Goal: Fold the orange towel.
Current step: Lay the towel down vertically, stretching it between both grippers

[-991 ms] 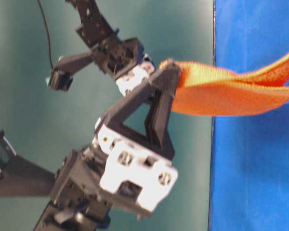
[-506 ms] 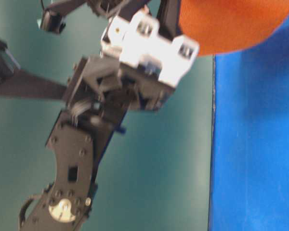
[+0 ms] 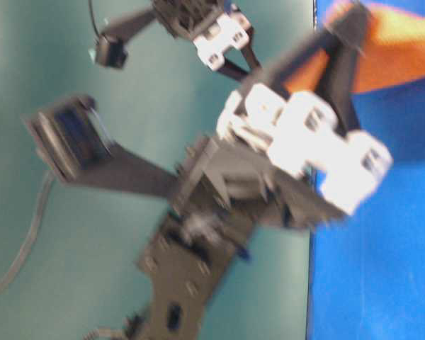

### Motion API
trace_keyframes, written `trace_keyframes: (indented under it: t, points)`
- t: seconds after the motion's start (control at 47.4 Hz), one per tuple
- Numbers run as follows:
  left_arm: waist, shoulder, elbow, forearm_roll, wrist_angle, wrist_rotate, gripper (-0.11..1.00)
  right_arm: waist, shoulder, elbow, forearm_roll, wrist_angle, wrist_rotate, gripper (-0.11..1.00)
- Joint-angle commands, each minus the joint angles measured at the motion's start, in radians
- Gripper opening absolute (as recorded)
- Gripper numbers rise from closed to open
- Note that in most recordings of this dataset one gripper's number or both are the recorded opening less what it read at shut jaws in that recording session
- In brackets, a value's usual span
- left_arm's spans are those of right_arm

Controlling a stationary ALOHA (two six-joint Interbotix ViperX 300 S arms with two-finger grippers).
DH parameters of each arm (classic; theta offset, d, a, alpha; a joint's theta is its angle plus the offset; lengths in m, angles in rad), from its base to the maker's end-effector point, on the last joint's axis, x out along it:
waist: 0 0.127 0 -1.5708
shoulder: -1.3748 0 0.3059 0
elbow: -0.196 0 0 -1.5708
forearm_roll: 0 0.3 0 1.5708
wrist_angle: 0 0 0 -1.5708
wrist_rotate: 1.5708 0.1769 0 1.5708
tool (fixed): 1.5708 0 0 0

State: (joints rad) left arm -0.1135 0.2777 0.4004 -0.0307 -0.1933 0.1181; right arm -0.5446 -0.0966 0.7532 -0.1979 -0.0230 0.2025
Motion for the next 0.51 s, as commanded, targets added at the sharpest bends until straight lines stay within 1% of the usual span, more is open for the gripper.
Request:
trace_keyframes:
  t: [0.0, 0.211, 0.38, 0.485]
  points:
    - [-0.055, -0.061, 0.046, 0.0, -0.031, -0.034, 0.03, 0.0, 0.043, -0.069, -0.002, -0.031, 0.002, 0.03]
    - [-0.063, -0.1, 0.175, 0.002, -0.081, -0.126, 0.03, 0.034, 0.144, -0.17, -0.002, -0.029, -0.005, 0.03]
    - [-0.064, -0.103, 0.232, 0.002, -0.11, -0.156, 0.03, 0.043, 0.189, -0.21, -0.002, -0.029, -0.005, 0.03]
    - [-0.063, -0.101, 0.249, 0.0, -0.112, -0.158, 0.03, 0.049, 0.195, -0.212, -0.002, -0.035, -0.006, 0.03]
